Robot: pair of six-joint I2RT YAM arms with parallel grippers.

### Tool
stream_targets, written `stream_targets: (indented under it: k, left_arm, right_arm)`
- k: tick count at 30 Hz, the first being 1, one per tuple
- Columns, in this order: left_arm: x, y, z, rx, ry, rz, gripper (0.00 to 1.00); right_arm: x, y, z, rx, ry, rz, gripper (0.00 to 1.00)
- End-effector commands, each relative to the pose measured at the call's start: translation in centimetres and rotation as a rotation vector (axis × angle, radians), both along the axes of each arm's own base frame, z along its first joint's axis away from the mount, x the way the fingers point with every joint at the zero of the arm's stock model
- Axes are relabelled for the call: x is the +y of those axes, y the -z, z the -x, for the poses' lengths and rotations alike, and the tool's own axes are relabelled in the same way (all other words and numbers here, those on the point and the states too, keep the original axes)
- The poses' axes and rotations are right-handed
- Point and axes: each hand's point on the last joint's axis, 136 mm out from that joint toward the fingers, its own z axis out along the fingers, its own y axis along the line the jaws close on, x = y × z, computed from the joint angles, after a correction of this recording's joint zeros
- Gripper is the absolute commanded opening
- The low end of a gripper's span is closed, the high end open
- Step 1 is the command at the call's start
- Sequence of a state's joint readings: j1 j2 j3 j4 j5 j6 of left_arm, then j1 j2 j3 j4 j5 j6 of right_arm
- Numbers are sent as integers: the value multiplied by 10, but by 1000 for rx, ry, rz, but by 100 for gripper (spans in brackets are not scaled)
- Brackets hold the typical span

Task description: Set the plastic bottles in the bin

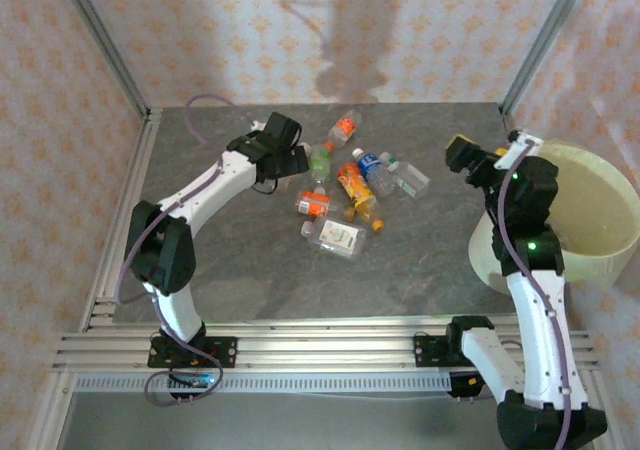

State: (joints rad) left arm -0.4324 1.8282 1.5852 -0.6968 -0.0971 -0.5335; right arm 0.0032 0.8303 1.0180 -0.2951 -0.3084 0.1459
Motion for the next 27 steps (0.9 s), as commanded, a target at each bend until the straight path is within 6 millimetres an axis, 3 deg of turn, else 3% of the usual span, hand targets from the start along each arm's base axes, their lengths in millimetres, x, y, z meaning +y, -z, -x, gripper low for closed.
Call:
stream_targets:
  k: [1,2,8,17,22,27]
  left_arm:
    - [15,14,6,142,239,-214,100]
    - [15,29,2,199,284,-219,100]
    - [21,59,-12,325,478,-200,100]
    - [12,78,-36,327,628,-254,95]
    - [2,91,-34,357,690,-219,89]
    - [7,106,-35,378,680,-250,82]
  right_arm:
    - [44,-4,-3,-24,-206,-44,99]
    - [50,-4,-2,-23,-225,-56,99]
    - [54,-11,-1,-33,-222,-64,99]
    - [41,-5,0,-9,-156,-10,99]
    - [35,-2,5,18,-134,51,99]
    - [35,4,9,45,-136,57,99]
